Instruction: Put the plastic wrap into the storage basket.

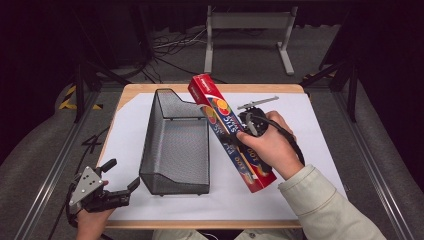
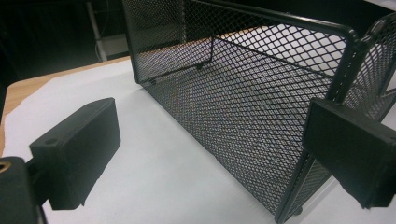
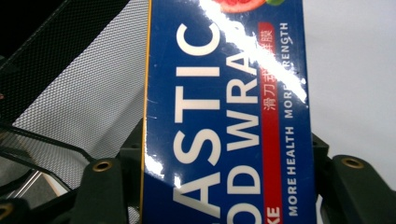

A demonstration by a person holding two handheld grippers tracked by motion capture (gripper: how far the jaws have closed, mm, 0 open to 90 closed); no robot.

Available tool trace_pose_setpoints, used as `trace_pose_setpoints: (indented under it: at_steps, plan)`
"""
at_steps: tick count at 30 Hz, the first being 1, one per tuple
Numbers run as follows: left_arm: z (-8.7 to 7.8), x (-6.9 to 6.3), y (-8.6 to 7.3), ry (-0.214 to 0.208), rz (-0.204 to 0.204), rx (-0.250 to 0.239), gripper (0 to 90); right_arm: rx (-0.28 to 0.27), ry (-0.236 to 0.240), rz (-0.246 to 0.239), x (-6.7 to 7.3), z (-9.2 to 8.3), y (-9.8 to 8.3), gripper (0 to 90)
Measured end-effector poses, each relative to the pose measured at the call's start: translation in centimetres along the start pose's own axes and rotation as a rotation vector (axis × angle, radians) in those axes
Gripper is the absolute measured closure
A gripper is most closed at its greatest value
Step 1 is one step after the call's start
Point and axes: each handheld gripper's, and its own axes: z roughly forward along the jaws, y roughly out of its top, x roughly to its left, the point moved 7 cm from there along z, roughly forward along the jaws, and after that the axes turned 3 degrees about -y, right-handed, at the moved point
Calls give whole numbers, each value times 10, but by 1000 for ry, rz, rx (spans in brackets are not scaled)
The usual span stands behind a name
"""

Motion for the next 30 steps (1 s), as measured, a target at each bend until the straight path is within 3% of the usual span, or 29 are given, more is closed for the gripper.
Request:
trace_pose_setpoints:
  at_steps: [14,20,30]
  plan:
    - [-1,1,0,0,-2,-7,52,62,55,10,36,38,10,399]
    - [1,1,0,-3,-1,-6,52,68,9,37,45,54,11,398]
    - [0,1,0,-3,-3,-9,52,120,-12,70,58,81,11,397]
